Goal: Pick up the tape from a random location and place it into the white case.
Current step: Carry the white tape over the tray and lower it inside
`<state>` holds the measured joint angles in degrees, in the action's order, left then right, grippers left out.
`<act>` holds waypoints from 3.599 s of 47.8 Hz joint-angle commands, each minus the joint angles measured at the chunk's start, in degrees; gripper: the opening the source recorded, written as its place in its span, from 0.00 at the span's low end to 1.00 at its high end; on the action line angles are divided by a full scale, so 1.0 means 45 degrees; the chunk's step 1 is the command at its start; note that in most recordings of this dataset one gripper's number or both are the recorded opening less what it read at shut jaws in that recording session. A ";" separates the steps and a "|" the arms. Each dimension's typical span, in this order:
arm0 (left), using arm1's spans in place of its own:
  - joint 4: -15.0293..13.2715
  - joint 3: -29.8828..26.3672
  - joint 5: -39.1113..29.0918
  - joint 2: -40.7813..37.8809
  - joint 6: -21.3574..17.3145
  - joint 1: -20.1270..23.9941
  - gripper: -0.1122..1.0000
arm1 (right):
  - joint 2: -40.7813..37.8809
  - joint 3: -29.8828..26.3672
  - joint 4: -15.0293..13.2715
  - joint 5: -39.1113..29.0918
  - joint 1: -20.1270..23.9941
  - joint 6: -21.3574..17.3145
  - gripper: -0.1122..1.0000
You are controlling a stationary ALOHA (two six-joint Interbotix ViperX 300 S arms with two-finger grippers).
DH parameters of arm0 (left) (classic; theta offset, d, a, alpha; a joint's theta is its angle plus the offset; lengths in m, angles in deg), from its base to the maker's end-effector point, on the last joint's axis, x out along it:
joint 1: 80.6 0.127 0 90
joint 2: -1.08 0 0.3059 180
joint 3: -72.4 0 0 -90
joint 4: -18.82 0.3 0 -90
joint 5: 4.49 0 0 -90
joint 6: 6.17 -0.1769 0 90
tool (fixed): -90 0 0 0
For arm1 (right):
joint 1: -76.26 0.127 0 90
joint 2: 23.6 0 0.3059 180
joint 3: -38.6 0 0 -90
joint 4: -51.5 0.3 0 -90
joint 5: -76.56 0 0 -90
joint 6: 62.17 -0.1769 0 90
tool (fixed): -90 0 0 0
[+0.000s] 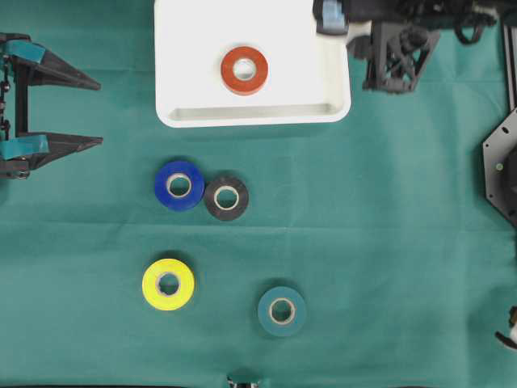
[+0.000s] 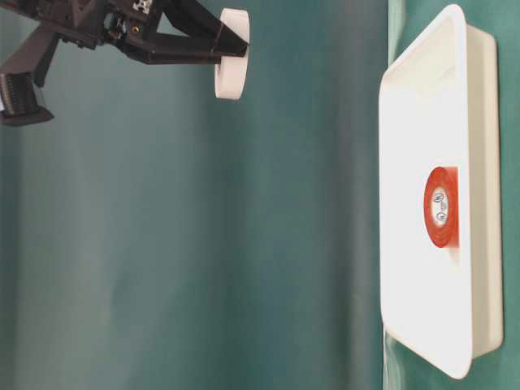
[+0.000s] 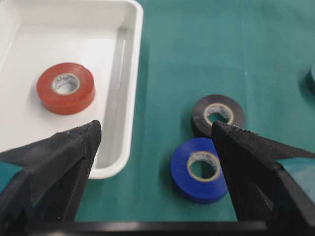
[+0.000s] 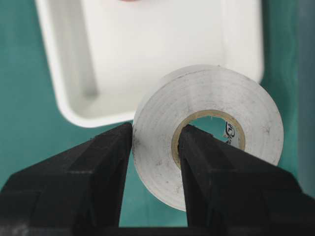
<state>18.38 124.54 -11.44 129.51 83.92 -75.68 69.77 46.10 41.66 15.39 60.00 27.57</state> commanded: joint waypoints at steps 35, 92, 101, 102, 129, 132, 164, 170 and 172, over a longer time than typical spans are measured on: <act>0.0000 -0.0195 0.0117 -0.0039 0.0020 0.0020 0.99 | -0.0410 -0.0781 0.0508 0.0430 -0.0234 0.0156 0.40; -0.0020 -0.0195 0.0039 -0.0039 0.0020 0.0020 0.99 | -0.2734 -0.3340 0.0918 0.0547 -0.0117 0.0977 0.40; -0.0020 -0.0195 0.0020 -0.0039 0.0020 0.0020 0.99 | -0.2734 -0.3301 0.0918 0.0547 -0.0117 0.0977 0.40; -0.0020 -0.0176 0.0039 -0.0039 0.0020 0.0020 0.99 | -0.2734 -0.3281 0.0918 0.0547 -0.0117 0.0977 0.40; -0.0020 -0.0176 0.0020 -0.0039 0.0020 0.0020 0.99 | -0.4180 -0.0059 0.0918 0.4199 -0.0332 0.0820 0.40; -0.0020 -0.0195 0.0020 -0.0039 0.0020 0.0020 0.99 | -0.4434 0.0234 0.0918 0.4707 -0.0410 0.0781 0.40; 0.0000 -0.0195 0.0078 -0.0039 0.0020 0.0020 0.99 | -0.5313 0.1504 0.0918 0.6875 -0.0820 0.0762 0.40; 0.0000 -0.0195 0.0078 -0.0039 0.0020 0.0020 0.99 | -0.5332 0.1504 0.0918 0.6934 -0.0820 0.0762 0.40; -0.0020 -0.0195 0.0078 -0.0039 0.0039 0.0039 0.99 | -0.5332 0.1504 0.0918 0.6934 -0.0820 0.0762 0.40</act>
<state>18.38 124.54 -11.52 129.51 84.01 -75.68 44.81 53.48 45.70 46.15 56.49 30.99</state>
